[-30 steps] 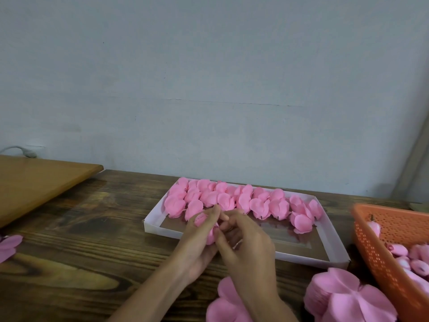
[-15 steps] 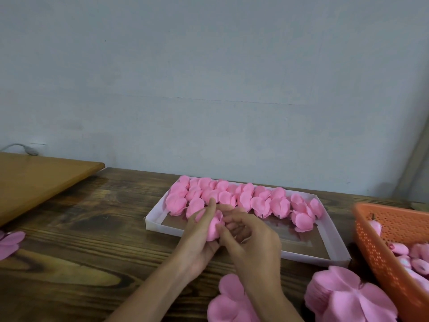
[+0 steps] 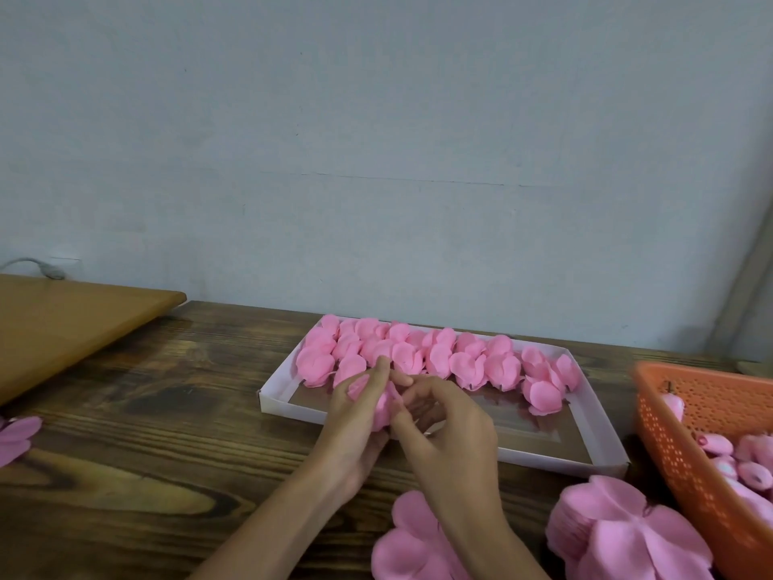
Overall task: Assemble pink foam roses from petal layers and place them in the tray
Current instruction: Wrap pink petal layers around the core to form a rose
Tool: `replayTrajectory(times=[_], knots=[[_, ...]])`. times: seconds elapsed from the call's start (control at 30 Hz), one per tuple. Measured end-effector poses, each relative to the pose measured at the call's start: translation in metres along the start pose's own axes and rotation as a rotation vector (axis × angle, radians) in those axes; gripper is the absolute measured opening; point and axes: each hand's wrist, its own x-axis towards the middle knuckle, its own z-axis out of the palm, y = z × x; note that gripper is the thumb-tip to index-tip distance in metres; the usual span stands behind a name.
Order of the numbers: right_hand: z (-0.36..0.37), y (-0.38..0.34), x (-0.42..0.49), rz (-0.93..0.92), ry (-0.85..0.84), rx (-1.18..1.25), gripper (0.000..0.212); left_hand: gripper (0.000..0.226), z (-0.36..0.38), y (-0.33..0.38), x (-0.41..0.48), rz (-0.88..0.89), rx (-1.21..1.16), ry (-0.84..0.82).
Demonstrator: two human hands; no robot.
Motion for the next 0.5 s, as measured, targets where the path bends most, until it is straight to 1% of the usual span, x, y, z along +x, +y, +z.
replayTrajectory(times=[0.13,0.17,0.27,0.37,0.43,0.5], knots=[[0.004,-0.004,-0.005,-0.070,-0.062,0.018,0.004,0.042,-0.002,0.000,0.001,0.041,-0.029,0.016],[0.004,-0.004,-0.005,-0.087,-0.075,0.014,0.005,0.043,-0.003,0.000,0.002,0.045,-0.044,0.014],[0.004,-0.003,-0.004,-0.160,-0.138,-0.051,0.020,0.047,-0.006,0.003,0.002,0.078,-0.074,0.001],[0.001,-0.003,-0.002,-0.230,-0.202,-0.121,0.030,0.038,-0.008,0.005,0.002,0.113,-0.048,-0.017],[-0.003,-0.002,-0.001,-0.262,-0.182,-0.203,0.033,0.033,-0.009,0.003,0.003,0.141,-0.001,-0.019],[-0.009,-0.001,0.002,-0.257,-0.068,-0.225,0.033,0.034,-0.012,-0.001,0.006,0.196,0.064,-0.005]])
